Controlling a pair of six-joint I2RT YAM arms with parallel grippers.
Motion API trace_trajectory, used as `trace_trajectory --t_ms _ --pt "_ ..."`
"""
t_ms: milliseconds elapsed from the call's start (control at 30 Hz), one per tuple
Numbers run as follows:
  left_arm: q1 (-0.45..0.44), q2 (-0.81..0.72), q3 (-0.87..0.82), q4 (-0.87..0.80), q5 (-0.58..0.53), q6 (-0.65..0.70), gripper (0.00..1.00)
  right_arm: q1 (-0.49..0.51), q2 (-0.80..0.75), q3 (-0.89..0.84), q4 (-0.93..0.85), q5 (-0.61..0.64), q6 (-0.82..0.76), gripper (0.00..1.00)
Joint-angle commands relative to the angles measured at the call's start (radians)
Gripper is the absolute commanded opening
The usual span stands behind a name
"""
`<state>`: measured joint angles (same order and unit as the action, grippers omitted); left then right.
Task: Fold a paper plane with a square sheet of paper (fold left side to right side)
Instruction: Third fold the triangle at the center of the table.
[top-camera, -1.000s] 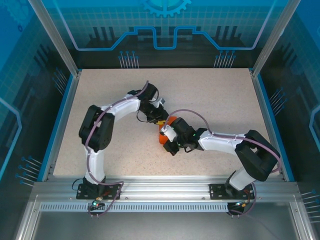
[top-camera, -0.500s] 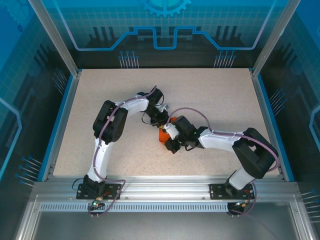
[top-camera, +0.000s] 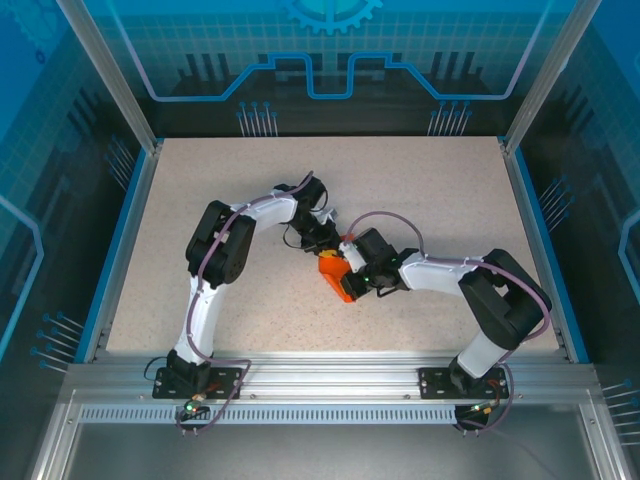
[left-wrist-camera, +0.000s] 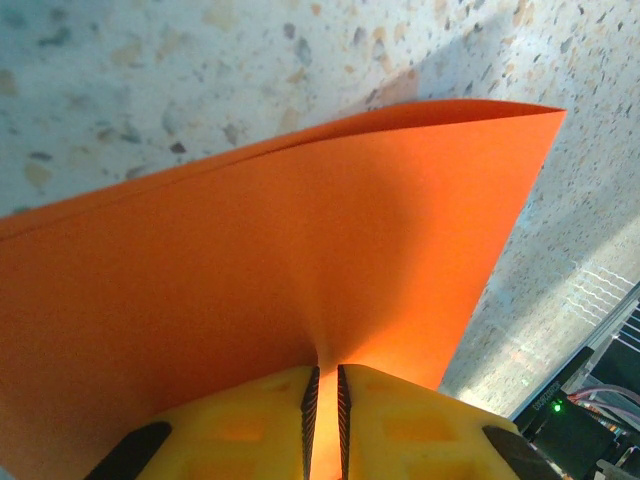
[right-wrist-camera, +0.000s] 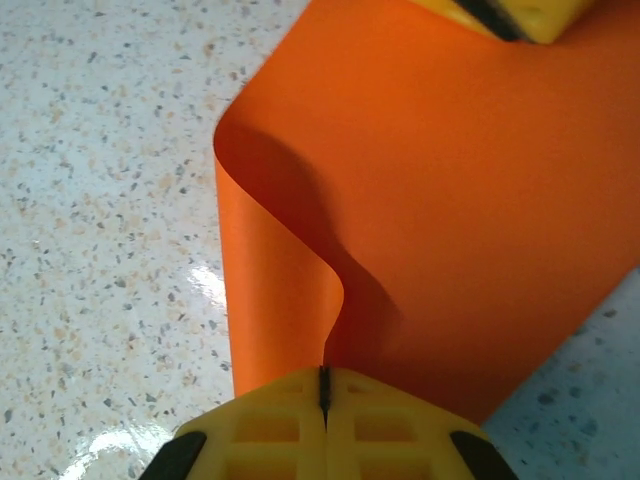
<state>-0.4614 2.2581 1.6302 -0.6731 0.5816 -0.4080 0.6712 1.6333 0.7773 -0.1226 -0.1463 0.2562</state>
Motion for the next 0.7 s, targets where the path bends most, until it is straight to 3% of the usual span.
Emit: trace_trajectory --t_ms 0,667 --pt "-0.012 0.041 -0.003 -0.035 -0.039 0.026 0.17 -0.022 0.014 0.027 -0.029 0.036 0.030 0.00" --pt "-0.012 0.042 -0.010 -0.027 -0.039 0.022 0.17 -0.043 0.020 0.027 -0.045 0.109 0.078 0.00"
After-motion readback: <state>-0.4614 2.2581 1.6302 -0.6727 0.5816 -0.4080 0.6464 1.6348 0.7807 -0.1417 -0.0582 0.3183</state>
